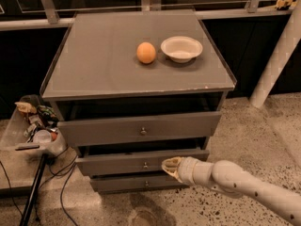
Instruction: Open middle drawer
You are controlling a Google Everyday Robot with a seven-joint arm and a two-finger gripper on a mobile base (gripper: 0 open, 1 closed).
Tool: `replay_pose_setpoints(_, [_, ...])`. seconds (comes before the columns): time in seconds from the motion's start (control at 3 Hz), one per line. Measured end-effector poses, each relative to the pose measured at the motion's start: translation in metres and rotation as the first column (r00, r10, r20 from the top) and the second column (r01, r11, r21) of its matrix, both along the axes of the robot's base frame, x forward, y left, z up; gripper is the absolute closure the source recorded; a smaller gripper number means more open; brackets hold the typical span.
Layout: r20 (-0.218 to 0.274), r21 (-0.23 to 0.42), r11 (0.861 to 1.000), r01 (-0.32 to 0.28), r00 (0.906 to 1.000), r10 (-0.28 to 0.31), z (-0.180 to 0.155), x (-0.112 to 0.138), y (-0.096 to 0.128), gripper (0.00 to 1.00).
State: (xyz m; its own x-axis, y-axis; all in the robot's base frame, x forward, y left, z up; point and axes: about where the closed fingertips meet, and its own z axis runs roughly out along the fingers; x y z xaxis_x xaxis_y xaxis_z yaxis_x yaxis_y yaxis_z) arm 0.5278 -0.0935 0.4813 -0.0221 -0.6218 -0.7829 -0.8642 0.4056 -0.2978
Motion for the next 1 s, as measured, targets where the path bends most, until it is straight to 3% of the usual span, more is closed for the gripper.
replay_pose_setpoints(0.33, [0.012,-0.048,0.998,0.046,0.9989,-0.046,0.011,0.066,-0.014,0.36])
replay_pose_setpoints(0.67, [0.017,-0.085,0.994,0.070,0.9975,-0.069,0.007,0.097,-0.025,0.13])
replay_pose_setpoints(1.0, [0.017,-0.085,0.994,0.070,0.9975,-0.069,0.007,0.088,-0.025,0.00])
